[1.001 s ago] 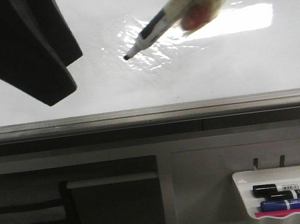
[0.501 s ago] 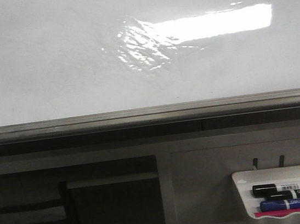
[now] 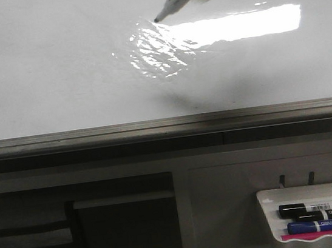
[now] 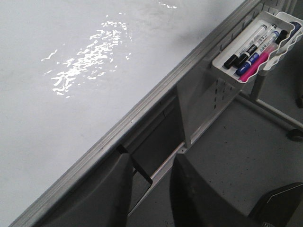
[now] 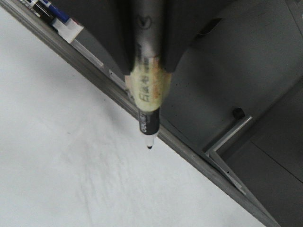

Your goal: Write number 7 on whiteboard

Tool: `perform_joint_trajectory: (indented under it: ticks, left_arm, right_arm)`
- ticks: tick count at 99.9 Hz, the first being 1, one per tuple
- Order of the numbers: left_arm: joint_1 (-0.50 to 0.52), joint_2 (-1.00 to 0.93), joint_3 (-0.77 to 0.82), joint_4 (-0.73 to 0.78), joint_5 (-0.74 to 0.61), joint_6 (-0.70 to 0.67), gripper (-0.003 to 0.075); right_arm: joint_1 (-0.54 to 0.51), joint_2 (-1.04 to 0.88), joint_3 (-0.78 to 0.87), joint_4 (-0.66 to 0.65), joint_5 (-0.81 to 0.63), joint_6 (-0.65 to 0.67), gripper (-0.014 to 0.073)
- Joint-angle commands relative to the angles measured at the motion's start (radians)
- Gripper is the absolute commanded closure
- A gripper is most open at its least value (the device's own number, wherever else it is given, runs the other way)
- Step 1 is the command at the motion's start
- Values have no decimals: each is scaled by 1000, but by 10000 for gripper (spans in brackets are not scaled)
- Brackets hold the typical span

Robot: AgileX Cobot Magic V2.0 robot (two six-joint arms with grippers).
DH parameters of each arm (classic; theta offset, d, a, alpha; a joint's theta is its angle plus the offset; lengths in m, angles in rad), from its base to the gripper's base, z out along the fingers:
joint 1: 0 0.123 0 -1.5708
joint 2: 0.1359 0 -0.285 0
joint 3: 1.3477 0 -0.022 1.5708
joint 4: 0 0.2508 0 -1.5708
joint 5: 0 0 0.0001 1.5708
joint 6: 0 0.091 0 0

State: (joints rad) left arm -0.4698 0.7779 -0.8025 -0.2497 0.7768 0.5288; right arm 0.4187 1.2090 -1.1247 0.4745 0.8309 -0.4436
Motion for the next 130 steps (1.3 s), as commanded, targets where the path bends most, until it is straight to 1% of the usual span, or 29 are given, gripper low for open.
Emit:
perform_joint_trajectory:
  ticks: [1,28,54,83,100,113,130]
  left_arm:
    - [4,11,-24,-26,-76,-12,577]
    - [4,32,-24,-66,-81,-12,630]
    - [4,40,-24,-70,-81,-12,679]
    - [4,40,-24,-70,-83,-12,682]
    - [4,40,-24,-70,-84,-12,682]
    - [4,40,-24,-70,-85,-12,682]
    - [4,40,-24,-70,-85,-12,682]
  right_arm:
    - [18,18,-37,30,-113,17,657]
    - [24,120,-97,28,-217,20,657]
    - [24,173,-97,5,-261,20,657]
    - [-42,173,-97,-21,-233,35,657]
    - [-93,163,-97,-54,-169,37,657]
    - [-134,126,-97,-86,-139,63,657]
    - [-142,121,-97,-95,-119,63,657]
